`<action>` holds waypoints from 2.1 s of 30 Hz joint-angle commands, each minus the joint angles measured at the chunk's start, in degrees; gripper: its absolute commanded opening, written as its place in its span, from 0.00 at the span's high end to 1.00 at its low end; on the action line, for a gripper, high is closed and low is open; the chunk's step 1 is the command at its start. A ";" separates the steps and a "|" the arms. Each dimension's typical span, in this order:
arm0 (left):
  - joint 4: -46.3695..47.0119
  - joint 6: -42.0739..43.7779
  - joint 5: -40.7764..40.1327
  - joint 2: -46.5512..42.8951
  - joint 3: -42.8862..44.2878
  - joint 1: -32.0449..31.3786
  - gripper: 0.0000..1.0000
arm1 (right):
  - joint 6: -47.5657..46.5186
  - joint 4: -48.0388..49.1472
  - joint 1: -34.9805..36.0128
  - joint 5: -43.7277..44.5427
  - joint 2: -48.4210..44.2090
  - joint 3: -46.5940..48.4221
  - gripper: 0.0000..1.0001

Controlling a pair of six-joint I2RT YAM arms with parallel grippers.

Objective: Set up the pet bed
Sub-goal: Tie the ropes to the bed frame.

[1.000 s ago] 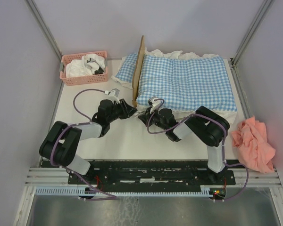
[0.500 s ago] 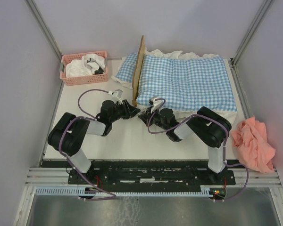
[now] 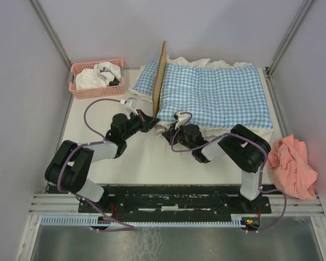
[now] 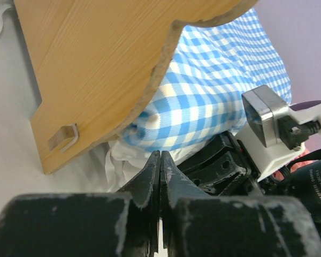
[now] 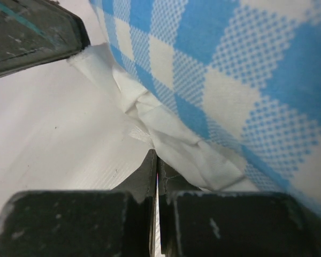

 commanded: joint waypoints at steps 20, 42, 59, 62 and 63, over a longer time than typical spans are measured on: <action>10.17 -14.87 1.78 -3.09 -2.93 -0.78 0.97 | 11.26 -11.03 0.52 10.40 -7.36 1.50 0.98; 4.07 4.59 -4.32 3.25 -2.87 -1.17 0.50 | 11.06 -17.10 2.04 13.58 -6.85 5.89 0.98; 10.88 -1.44 0.58 5.40 -1.15 -1.88 0.97 | 10.51 -18.15 2.04 13.37 -6.24 6.43 0.98; 10.26 -1.92 -0.06 3.12 -2.10 -2.00 0.97 | 10.45 -18.32 2.05 13.27 -6.24 6.44 0.98; 9.95 -2.03 -0.37 2.32 -2.35 -2.02 0.97 | 10.29 -18.35 2.05 13.21 -6.24 6.52 0.98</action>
